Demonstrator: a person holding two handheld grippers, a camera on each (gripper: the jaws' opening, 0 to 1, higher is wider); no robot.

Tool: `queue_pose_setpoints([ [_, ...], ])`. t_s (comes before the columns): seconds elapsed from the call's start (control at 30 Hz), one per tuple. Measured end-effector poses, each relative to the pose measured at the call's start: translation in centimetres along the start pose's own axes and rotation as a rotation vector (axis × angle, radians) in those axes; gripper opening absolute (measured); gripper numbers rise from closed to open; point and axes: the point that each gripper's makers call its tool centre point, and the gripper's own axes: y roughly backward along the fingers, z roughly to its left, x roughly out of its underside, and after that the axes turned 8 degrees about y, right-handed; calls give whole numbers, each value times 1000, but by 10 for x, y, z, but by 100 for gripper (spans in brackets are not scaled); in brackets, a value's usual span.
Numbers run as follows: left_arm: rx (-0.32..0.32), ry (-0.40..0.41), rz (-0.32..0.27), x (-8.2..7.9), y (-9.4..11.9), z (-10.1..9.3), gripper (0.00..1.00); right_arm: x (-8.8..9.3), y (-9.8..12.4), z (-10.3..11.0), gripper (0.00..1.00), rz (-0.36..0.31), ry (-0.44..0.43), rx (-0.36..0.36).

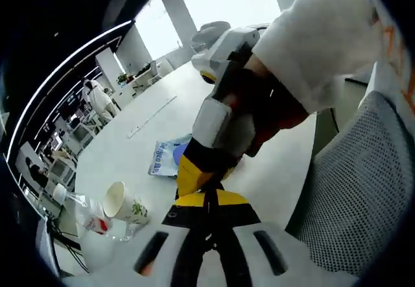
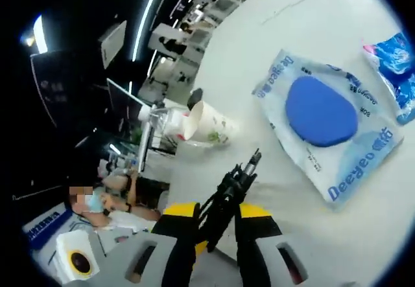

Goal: Arrange the tabletop items into an orderly group along one side of the table until the central work area is clear of visible clutter.

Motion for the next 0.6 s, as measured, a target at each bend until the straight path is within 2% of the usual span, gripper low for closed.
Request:
queue_pose_setpoints([
  [0.03,10,54,-17,-2,-1,-4,0,0,0,0,8,-2,-6,-4],
  [0.07,28,162,-33,-3,-4,-9,1,-1,4,3,6,3,-9,-34],
  [0.1,32,258,-67,-6,-5,-10,2,-1,5,4,5,4,53,-38],
  [0.13,46,317,-87,-7,-3,-10,2,-1,8,4,5,18,114,-37],
  [0.17,77,423,-150,-12,-3,-9,3,-3,11,5,5,13,141,-42],
  [0.23,106,587,-206,-13,3,-2,7,-10,20,16,5,-19,150,-80],
  [0.27,102,618,-227,-13,5,3,12,-14,23,20,5,-33,156,-94],
  [0.3,90,640,-238,-12,7,8,21,-21,29,26,5,-59,187,-124],
  [0.33,65,646,-254,-9,10,16,28,-25,33,30,5,-71,207,-143],
  [0.37,69,650,-278,-10,12,19,33,-28,40,34,5,-76,240,-162],
  [0.43,112,694,-313,-13,17,22,37,-33,50,37,5,-89,338,-171],
  [0.47,102,767,-347,-8,23,34,35,-41,72,46,5,-128,425,-211],
  [0.5,92,840,-381,-3,28,47,36,-43,80,48,5,-142,418,-232],
  [0.57,113,910,-404,-4,28,50,40,-42,88,55,5,-131,428,-282],
  [0.6,144,928,-411,-6,26,47,40,-41,91,57,5,-130,446,-293],
])
